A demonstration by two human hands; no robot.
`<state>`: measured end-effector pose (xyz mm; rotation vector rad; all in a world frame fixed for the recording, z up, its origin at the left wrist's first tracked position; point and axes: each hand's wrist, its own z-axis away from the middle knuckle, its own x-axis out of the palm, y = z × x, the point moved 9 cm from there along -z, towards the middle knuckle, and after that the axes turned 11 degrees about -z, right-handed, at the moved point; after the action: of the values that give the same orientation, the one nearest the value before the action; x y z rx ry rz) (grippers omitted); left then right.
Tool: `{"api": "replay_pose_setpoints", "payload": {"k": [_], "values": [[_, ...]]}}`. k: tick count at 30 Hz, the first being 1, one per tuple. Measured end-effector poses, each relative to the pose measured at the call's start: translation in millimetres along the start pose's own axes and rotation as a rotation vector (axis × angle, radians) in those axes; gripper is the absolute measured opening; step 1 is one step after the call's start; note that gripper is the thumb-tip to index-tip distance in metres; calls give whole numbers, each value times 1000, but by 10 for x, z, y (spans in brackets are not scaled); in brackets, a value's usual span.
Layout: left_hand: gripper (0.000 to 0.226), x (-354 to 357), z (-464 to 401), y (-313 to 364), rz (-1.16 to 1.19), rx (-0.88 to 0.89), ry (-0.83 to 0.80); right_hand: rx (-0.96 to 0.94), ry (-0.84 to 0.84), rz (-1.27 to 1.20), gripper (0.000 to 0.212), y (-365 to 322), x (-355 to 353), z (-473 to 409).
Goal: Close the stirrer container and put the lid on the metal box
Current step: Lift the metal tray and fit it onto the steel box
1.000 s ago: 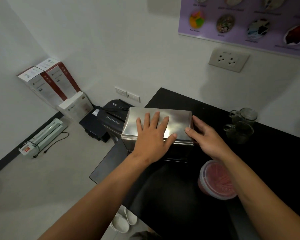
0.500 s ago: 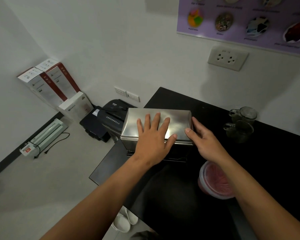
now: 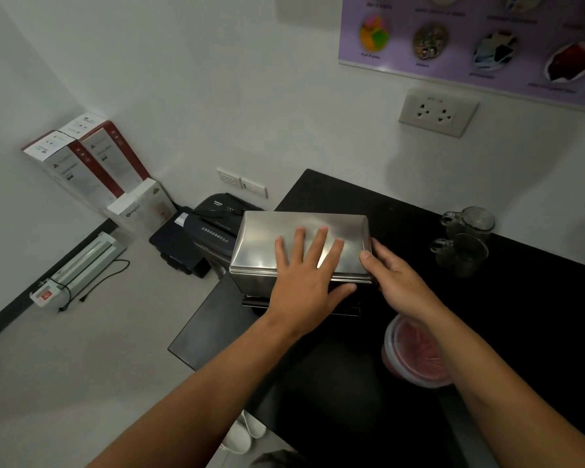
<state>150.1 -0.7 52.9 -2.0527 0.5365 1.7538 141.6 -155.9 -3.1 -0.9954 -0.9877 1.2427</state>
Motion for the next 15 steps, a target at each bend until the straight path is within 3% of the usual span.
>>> {"api": "replay_pose_setpoints", "payload": {"k": [10, 15], "values": [[68, -93, -22, 65, -46, 70, 105, 55, -86, -54, 39, -91, 18, 46], [63, -39, 10, 94, -49, 77, 118, 41, -105, -45, 46, -80, 47, 77]]}}
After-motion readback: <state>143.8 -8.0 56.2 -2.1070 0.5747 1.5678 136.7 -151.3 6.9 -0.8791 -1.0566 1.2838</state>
